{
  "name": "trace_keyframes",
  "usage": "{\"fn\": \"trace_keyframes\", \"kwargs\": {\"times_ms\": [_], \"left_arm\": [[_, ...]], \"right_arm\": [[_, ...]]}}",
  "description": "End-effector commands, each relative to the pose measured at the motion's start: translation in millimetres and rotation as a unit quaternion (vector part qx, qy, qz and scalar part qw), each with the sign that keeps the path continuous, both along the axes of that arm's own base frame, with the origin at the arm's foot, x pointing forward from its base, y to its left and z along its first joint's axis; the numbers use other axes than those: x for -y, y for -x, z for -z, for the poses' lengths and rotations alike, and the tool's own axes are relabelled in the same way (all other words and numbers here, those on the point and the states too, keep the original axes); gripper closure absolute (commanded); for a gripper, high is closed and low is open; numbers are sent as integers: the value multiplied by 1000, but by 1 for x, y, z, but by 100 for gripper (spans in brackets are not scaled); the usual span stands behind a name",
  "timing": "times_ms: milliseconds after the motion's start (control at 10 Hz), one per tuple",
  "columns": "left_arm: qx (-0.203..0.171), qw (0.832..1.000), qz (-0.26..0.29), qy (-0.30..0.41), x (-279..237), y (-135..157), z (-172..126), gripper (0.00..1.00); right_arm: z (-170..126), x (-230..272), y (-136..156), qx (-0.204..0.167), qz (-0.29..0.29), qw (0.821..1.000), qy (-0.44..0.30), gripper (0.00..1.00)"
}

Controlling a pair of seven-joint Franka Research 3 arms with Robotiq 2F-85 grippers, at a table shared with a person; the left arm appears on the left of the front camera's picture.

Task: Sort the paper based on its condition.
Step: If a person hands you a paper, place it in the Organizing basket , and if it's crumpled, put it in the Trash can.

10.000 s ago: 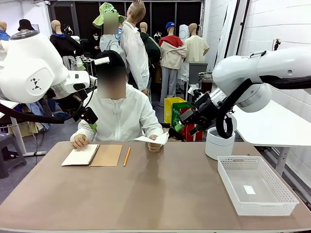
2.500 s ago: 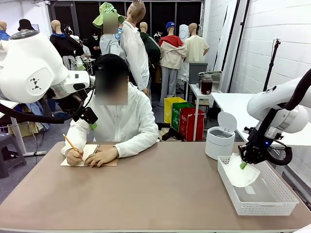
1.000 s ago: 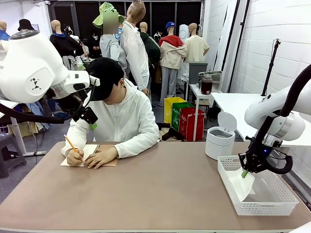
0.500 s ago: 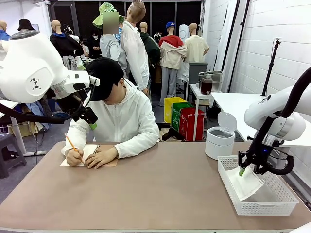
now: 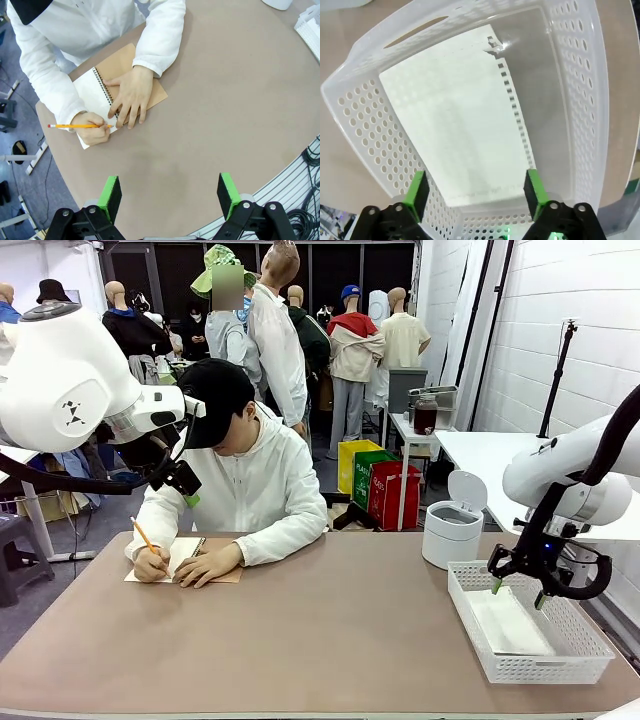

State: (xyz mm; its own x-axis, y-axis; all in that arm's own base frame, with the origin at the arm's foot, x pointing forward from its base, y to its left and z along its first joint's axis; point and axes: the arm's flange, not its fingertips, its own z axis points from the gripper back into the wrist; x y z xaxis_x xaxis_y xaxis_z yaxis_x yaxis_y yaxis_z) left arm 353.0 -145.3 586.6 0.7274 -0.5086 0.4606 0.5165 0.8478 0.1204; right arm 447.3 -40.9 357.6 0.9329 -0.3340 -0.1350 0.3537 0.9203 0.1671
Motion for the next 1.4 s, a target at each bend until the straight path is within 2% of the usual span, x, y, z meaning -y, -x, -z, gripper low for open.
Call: {"fn": "trace_keyframes", "kwargs": {"times_ms": [0,300,500,600,1300], "left_arm": [[2,1000,0,3,-1,0,-1,0],[2,1000,0,3,-1,0,-1,0],[2,1000,0,3,-1,0,-1,0],[2,1000,0,3,-1,0,-1,0],[2,1000,0,3,-1,0,-1,0]], "right_arm": [[-3,-4,5,-13,17,999,27,0],[-5,-9,5,-16,29,998,48,0],[-8,-10,5,24,52,997,49,0],[-4,-6,-1,-4,24,999,28,0],[-6,-7,-1,0,29,999,29,0]]}}
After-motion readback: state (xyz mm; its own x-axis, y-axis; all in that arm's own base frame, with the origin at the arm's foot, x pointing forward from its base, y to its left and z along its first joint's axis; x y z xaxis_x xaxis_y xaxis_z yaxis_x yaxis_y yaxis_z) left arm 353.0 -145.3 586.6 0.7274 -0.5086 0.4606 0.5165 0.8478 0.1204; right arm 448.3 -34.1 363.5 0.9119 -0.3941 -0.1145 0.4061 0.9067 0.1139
